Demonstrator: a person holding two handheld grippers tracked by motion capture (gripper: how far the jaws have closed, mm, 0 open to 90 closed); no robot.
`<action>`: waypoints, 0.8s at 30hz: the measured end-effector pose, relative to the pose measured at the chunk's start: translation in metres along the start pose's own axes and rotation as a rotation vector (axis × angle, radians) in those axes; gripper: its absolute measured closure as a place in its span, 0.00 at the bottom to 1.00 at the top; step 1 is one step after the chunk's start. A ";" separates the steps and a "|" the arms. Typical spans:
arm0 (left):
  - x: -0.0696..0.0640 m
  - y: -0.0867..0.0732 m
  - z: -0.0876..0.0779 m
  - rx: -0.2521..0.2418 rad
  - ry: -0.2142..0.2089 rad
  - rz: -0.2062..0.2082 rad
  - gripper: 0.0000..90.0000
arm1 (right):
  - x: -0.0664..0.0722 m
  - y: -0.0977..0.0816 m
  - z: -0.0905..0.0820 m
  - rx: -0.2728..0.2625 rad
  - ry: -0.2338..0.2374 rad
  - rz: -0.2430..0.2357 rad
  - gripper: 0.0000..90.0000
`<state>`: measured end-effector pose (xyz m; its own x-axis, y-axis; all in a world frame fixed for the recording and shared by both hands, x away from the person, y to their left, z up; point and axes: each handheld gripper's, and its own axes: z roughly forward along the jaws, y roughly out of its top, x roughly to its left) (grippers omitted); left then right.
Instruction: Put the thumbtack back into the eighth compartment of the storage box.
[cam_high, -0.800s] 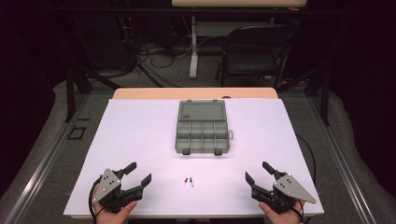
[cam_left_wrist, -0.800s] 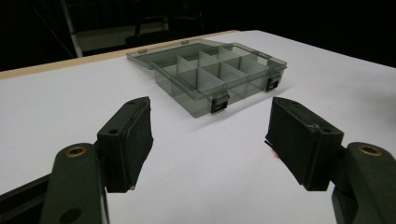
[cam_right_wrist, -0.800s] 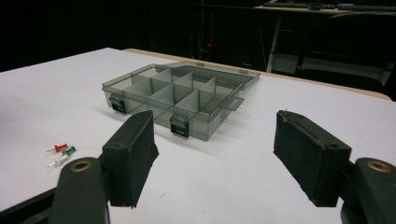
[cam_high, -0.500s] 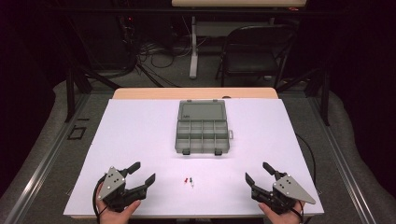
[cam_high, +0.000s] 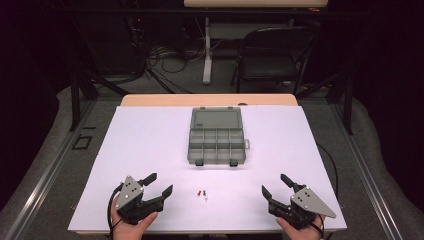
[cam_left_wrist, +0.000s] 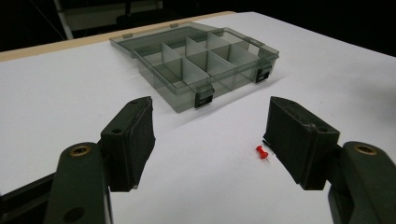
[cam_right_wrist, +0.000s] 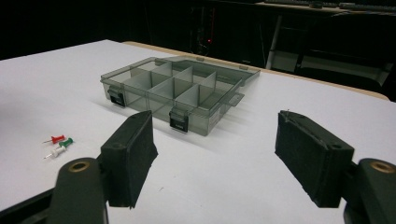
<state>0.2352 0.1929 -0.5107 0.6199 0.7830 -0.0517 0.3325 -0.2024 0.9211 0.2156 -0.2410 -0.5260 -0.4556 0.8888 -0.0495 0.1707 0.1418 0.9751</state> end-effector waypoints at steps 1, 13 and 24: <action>-0.001 0.000 0.001 0.000 0.002 -0.002 0.36 | 0.000 0.000 0.000 0.000 0.000 0.000 0.31; -0.005 -0.001 0.009 0.025 -0.030 -0.002 0.36 | 0.006 0.003 0.002 0.020 0.017 -0.013 0.36; -0.003 -0.003 0.005 -0.007 -0.039 0.009 0.36 | 0.040 0.016 0.019 0.115 0.093 -0.118 0.47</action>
<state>0.2359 0.1877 -0.5150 0.6500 0.7577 -0.0580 0.3219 -0.2053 0.9243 0.2169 -0.1949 -0.5164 -0.5565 0.8196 -0.1363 0.2080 0.2963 0.9322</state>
